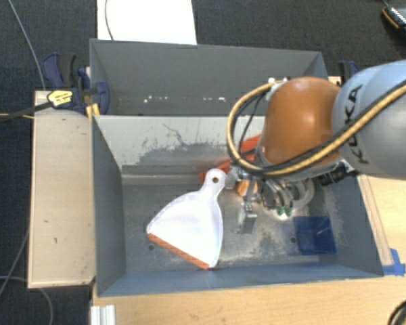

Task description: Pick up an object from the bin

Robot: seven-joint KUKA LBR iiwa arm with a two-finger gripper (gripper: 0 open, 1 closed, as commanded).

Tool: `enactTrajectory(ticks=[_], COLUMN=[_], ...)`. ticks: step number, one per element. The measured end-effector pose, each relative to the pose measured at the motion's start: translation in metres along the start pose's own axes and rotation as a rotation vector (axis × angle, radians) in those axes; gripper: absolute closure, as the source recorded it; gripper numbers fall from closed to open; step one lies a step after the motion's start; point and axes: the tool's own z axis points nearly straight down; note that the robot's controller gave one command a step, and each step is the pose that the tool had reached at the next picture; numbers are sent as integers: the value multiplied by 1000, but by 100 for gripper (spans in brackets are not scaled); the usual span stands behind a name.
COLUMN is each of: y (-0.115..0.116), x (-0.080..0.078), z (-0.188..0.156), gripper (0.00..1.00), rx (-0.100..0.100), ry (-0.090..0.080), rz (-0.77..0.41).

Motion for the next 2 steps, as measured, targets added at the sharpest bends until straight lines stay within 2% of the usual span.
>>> enactTrajectory(ticks=[1,2], y=[0,39], x=[-2,-66], z=[-4,110], gripper=[0,0], rx=[-1,-1], ry=[-8,-15], rz=[4,-165])
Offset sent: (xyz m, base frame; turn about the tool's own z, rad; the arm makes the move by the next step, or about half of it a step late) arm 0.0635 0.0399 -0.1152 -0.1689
